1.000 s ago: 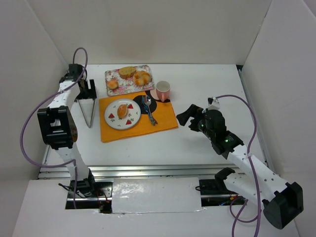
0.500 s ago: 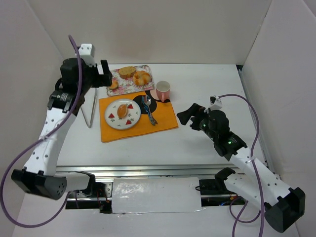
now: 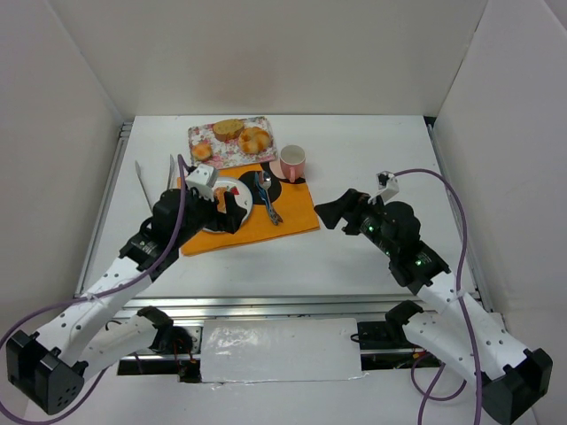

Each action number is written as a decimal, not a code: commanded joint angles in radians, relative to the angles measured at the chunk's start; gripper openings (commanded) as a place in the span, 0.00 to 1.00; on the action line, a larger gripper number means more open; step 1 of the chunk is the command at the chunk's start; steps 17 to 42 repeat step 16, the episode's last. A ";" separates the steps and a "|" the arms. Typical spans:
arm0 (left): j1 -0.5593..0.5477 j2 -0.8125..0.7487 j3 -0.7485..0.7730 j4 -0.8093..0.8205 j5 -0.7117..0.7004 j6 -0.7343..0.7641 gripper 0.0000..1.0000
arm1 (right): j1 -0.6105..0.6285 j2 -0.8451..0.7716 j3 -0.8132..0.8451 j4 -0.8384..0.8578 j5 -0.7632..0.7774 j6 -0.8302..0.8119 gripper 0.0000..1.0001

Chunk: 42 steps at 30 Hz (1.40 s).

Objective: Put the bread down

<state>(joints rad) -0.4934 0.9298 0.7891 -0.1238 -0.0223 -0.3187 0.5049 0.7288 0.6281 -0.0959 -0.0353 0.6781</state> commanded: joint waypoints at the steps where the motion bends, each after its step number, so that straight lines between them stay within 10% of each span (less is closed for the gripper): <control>1: -0.016 -0.052 -0.039 0.154 0.010 -0.019 0.99 | -0.003 -0.022 -0.007 0.074 -0.054 -0.035 1.00; 42: -0.019 -0.135 -0.100 0.157 -0.002 0.024 1.00 | -0.003 -0.005 -0.011 0.124 -0.130 -0.060 1.00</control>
